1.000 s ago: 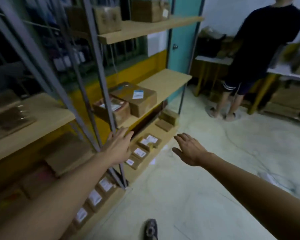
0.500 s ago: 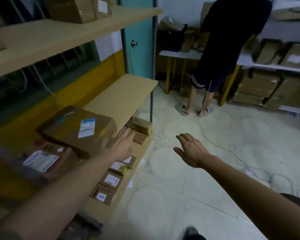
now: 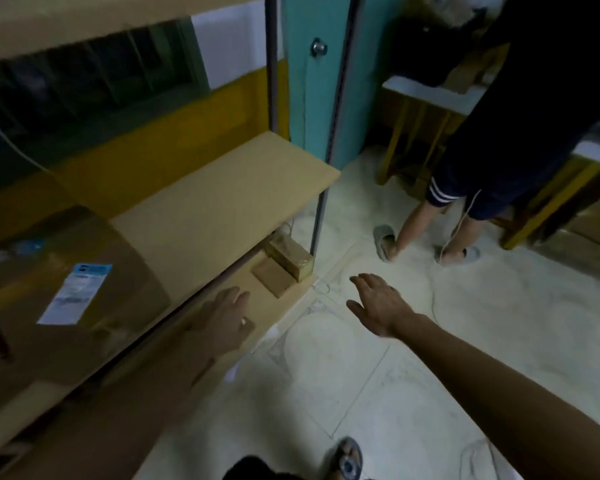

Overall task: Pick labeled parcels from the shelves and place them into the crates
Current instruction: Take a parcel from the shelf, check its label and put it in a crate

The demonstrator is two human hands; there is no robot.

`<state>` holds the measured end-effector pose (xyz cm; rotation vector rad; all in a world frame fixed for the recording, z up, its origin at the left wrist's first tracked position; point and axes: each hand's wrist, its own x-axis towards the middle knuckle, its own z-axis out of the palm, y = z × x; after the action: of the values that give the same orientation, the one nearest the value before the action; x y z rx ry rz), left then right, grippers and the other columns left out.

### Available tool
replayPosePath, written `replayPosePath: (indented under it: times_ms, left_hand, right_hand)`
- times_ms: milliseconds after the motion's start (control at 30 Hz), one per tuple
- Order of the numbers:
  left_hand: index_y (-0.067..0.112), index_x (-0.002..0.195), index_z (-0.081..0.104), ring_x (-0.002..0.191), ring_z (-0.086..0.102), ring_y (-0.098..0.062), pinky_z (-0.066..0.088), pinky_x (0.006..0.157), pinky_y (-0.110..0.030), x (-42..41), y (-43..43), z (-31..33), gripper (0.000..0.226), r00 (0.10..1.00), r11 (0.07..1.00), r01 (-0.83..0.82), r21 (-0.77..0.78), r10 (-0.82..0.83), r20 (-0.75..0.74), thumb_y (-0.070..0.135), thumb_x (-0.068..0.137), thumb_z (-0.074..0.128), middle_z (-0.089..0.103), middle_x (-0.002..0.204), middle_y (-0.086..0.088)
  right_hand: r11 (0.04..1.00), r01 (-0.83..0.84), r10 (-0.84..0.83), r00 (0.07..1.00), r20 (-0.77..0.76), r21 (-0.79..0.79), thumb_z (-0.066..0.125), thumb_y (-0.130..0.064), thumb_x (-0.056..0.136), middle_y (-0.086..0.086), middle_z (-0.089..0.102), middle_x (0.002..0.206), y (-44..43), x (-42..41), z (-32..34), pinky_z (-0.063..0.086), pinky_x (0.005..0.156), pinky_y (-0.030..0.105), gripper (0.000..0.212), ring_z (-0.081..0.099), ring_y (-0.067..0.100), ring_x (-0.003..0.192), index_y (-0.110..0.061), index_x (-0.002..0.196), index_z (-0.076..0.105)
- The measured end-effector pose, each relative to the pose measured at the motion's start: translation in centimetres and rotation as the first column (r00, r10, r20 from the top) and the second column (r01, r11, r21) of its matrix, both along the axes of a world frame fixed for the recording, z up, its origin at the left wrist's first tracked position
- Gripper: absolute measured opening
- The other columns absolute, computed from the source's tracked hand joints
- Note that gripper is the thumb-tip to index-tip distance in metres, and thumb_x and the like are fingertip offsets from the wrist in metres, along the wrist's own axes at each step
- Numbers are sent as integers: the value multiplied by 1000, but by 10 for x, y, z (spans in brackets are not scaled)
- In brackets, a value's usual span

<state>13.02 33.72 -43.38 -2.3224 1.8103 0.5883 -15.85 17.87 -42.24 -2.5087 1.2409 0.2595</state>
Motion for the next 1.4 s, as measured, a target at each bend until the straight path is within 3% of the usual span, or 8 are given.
replayPosePath:
  times_ms: [367, 567, 733, 867, 1000, 1233, 1300, 1400]
  left_hand:
    - [22, 161, 19, 152, 22, -25, 29, 120, -42, 20, -116, -147, 71, 988, 986, -140, 88, 133, 82, 46, 101, 47, 18, 167, -4]
    - [18, 162, 11, 154, 14, -28, 20, 121, -45, 41, -208, -368, 74, 977, 979, -171, 115, 153, 145, 36, 100, 48, 10, 168, -9]
    - [16, 162, 5, 156, -1, -27, 10, 124, -50, 84, -268, -569, 75, 954, 979, -100, 180, 43, 295, 28, 102, 50, -3, 170, -9]
    - [14, 159, 12, 155, 8, -30, 16, 122, -54, 120, -291, -682, 78, 912, 974, -218, 67, 179, 368, 35, 98, 56, 10, 167, -12]
    - [12, 156, 27, 147, 27, -33, 21, 119, -55, 121, -278, -740, 68, 907, 964, -261, -46, 261, 331, 30, 96, 53, 26, 159, -15]
    - [9, 139, 51, 121, 52, -37, 49, 93, -45, 116, -275, -753, 45, 899, 879, -404, -251, 433, 68, 24, 97, 53, 51, 138, -17]
    - [9, 130, 58, 106, 63, -33, 53, 88, -40, 124, -286, -749, 34, 713, 635, -701, -325, 640, -287, 25, 102, 48, 64, 120, -13]
    - [4, 144, 42, 81, 70, -31, 60, 78, -45, 135, -303, -734, 51, 216, 256, -966, -42, 704, -677, 37, 106, 49, 69, 95, -13]
  right_hand:
    - [956, -287, 292, 949, -115, 62, 42, -43, 105, 14, 29, 162, -150, 77, -131, 36, 116, 46, 64, 25, 32, 150, -10, 157, 26]
    - [890, -441, 455, 874, -169, 116, 43, -35, 105, 17, 26, 162, -229, 159, -374, 38, 113, 51, 64, 27, 36, 147, -11, 159, 18]
    - [824, -566, 566, 821, -80, 27, 49, -21, 102, 19, 24, 157, -291, 241, -573, 52, 95, 47, 57, 48, 39, 129, -7, 154, 28]
    - [779, -620, 613, 785, -94, -96, 52, -8, 98, 23, 18, 158, -319, 288, -679, 46, 105, 51, 58, 41, 44, 134, -6, 150, 26]
    - [782, -611, 595, 791, -145, -123, 53, -8, 96, 27, 3, 162, -317, 301, -726, 35, 116, 54, 69, 16, 49, 147, -4, 155, 18]
    - [686, -708, 696, 705, -134, -168, 58, -21, 92, 22, 19, 159, -305, 287, -744, 32, 113, 56, 74, 18, 44, 147, -10, 154, 19]
    - [652, -748, 750, 660, -44, -121, 58, -16, 92, 17, 21, 159, -304, 285, -744, 31, 114, 54, 69, 14, 39, 150, -15, 152, 25]
    - [672, -739, 739, 665, 108, -50, 57, -9, 92, 14, 30, 155, -307, 292, -739, 37, 113, 48, 59, 19, 35, 148, -16, 148, 40]
